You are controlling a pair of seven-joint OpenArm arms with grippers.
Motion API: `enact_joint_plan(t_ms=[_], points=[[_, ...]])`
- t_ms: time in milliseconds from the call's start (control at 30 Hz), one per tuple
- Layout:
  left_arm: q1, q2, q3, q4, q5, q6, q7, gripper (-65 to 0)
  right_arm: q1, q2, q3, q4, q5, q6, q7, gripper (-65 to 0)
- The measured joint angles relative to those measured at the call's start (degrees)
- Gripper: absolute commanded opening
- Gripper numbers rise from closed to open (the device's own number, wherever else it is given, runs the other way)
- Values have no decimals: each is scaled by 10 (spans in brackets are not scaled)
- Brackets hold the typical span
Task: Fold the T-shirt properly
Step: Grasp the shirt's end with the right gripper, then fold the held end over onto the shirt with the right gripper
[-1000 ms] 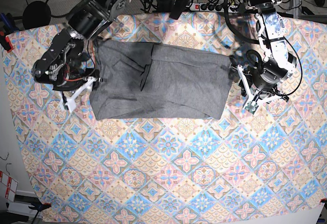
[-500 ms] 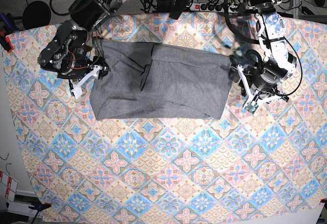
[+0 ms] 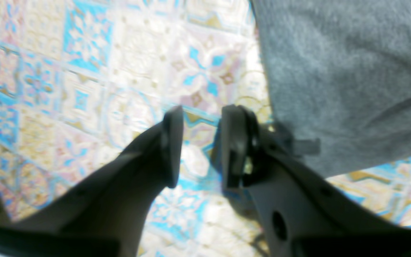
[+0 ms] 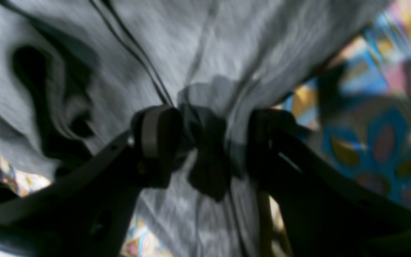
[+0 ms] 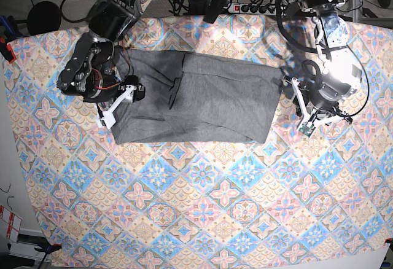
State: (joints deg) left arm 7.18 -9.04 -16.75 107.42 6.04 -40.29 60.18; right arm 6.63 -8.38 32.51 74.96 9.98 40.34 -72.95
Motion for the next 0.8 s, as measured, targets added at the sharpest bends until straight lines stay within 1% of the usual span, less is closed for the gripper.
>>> enact_joint_plan(t_ms=[67, 133, 200, 233, 333, 367, 400, 467, 500, 533, 567, 667, 733, 800], points=[[0, -3, -3, 0, 4, 0, 2, -484, 2, 1, 0, -12, 5, -1, 23, -338], [0, -3, -3, 0, 4, 0, 3, -484, 2, -1, -3, -16, 4, 0, 33, -343], [0, -3, -2, 0, 4, 0, 2, -484, 2, -2, -3, -16, 4, 0, 33, -377], [0, -3, 0, -4, 4, 0, 2, -484, 2, -2, -3, -16, 4, -1, 33, -413], [-11, -1, 2, -66, 17, 0, -4, -487, -3, -2, -10, -5, -3, -2, 21, -577], [-18, 2, 2, -94, 30, -1, -1, -488, -6, -3, -18, 1, -5, -3, 17, -617], [-27, 3, 2, -123, 48, 0, 2, -490, -9, -3, -30, 7, -8, -5, 16, -639], [-44, 1, 1, -175, 63, 0, -1, -490, -11, -6, -51, 24, -21, -5, 6, -631], [-54, 2, 1, -202, 73, 0, -12, -490, -13, -7, -55, 35, -23, -5, 1, -628], [-59, 2, 2, -226, 77, 1, -32, -490, -20, -9, -57, 46, -21, -5, 3, -626], [-66, 2, 1, -252, 77, 1, -65, -490, -29, -10, -57, 58, -20, -5, 7, -627], [-69, 2, 0, -294, 85, 0, -113, -490, -45, -10, -53, 84, -23, -5, -5, -627], [-74, 5, -1, -303, 88, 0, -117, -490, -49, -8, -52, 97, -25, -5, -5, -627], [-85, 19, -3, -308, 102, 0, -107, -490, -51, 2, -54, 108, -20, -5, -3, -627]])
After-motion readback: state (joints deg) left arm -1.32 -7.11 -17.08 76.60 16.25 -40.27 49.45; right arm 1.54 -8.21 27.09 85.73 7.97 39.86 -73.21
